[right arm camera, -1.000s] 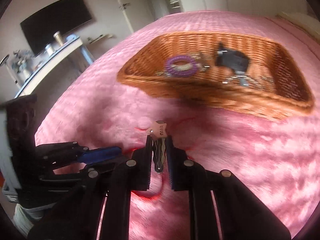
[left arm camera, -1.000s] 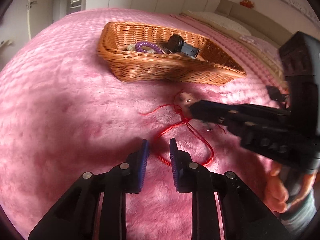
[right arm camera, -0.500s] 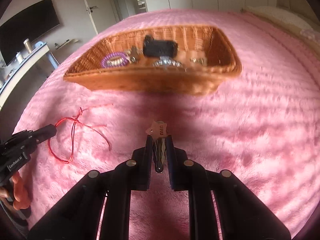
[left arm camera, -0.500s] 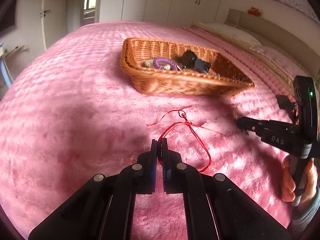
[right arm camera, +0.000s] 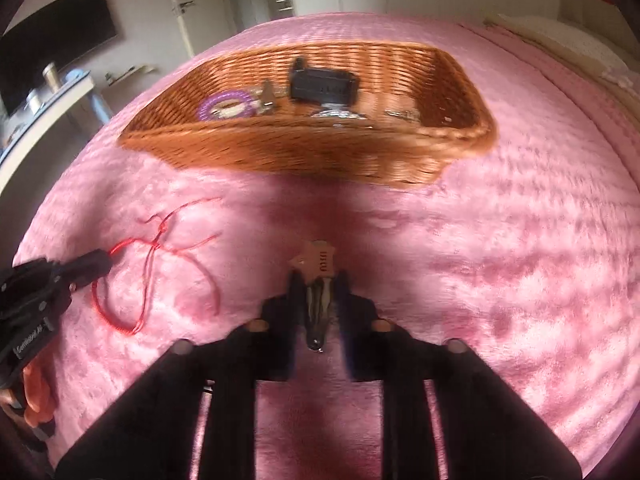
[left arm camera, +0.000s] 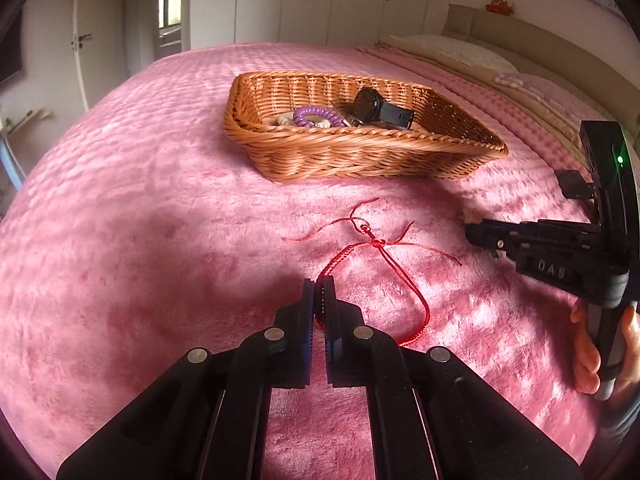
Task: Organize jewelry
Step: 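Carry the red bracelet and hair clip into the basket and open both tools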
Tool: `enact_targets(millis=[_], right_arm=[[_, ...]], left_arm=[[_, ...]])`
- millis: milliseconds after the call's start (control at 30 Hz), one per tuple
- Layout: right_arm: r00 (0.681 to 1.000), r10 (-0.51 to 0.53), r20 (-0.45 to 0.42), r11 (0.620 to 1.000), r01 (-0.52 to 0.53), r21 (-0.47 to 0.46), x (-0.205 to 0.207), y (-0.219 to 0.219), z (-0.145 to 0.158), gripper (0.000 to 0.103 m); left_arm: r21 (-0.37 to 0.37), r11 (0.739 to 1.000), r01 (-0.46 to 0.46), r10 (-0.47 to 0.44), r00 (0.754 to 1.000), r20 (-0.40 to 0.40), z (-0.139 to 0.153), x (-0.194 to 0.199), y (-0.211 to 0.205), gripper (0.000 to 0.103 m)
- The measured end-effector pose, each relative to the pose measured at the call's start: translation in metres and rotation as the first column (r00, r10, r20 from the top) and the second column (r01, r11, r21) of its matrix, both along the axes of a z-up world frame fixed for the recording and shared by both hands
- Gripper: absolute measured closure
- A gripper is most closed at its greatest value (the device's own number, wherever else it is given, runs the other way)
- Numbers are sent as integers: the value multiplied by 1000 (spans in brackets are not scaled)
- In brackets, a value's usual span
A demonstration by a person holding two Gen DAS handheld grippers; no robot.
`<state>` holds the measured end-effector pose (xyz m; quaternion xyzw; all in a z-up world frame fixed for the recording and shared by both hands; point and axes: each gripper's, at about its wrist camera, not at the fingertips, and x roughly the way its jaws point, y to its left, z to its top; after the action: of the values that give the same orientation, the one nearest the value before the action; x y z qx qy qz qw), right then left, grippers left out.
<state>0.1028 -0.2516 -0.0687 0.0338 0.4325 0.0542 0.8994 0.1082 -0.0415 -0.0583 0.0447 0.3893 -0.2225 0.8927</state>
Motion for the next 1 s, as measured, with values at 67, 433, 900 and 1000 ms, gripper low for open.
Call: enact_targets(millis=[67,433,900,1000], right_arm=[[1000,26,17,1000,-26,-3,-4,5,4,90],[975,50,216,992,-74,104,-31,4,85,90],[952,-100,290,994,83,71,66,-28,139,89],[960,-129,248,992,124,36,96,-40,125,89]], left_arm=[[-7,1000,8,-8,1000,10,3,-1,0,101],[-147,989,18,4,990,143,69,-17,20,101],[-172,985,-33,78,963,258,136,72,-17,101],[-143,988,-57,93,963,254,122,97,-31,101]])
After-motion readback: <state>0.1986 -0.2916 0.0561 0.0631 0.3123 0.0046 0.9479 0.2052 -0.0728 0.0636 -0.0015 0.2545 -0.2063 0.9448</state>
